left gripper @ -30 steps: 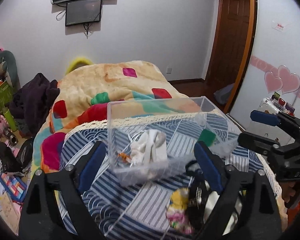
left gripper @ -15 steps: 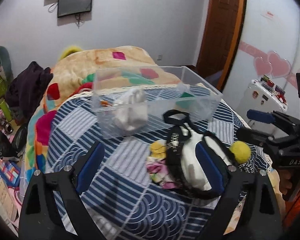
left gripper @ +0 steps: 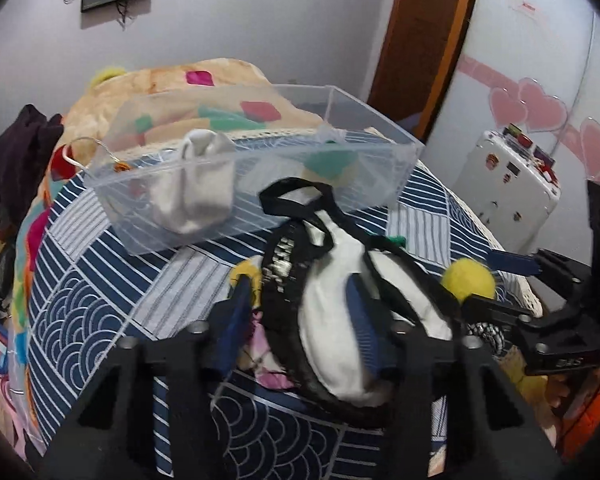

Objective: Organize soft objects
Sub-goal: 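Grasp the yellow felt ball with the right tool while the left tool grasps the black-strapped bra, then carry the ball into the box with the right tool while the left tool drops the bra inside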

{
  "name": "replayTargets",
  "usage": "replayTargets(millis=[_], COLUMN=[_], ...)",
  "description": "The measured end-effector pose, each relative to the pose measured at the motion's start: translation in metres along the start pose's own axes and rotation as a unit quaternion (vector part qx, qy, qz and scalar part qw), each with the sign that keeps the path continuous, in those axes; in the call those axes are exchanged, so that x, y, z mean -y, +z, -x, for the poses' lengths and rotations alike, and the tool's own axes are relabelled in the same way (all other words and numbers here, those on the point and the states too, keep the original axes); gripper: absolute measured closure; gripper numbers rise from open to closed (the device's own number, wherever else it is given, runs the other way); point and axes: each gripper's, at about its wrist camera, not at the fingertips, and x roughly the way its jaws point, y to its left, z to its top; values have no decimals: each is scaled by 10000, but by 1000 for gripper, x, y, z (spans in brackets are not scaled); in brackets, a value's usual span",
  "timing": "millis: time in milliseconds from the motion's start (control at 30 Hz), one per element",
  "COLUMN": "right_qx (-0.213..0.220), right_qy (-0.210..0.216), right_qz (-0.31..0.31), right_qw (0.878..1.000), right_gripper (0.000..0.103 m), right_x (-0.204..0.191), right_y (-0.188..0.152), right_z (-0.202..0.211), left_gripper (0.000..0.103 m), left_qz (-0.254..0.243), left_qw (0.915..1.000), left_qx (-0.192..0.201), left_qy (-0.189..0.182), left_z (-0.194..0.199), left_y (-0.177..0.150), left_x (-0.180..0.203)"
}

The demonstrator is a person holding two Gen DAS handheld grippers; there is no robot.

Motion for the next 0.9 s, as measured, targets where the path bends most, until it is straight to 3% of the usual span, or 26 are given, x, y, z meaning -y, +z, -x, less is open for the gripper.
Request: replayTargets(millis=[100, 167, 233, 300, 567, 900], right_qx=[-22, 45, 55, 36, 308, 828], right_qy=[9, 79, 150, 234, 243, 220], right_qz=[-32, -29, 13, 67, 116, 202], right_qw=[10000, 10000, 9999, 9997, 9992, 9961], right_gripper=[21, 30, 48, 60, 60, 60], right_x=[0, -1, -2, -4, -12, -17], right_y=[-3, -4, -4, -4, 7, 42], right_z=[-5, -3, -2, -2, 7, 21], left_gripper=[79, 84, 86, 89, 90, 90], left_qz=[-125, -131, -128, -128, -172, -149], left_qw=[9998, 9997, 9997, 9996, 9976, 9917], left_qx=[81, 99, 125, 194, 660, 1238], left_qy=[141, 153, 160, 166, 66, 323], left_z=[4, 7, 10, 16, 52, 79], left_y=[-2, -3, -3, -4, 12, 47], left_x=[3, 1, 0, -1, -4, -13])
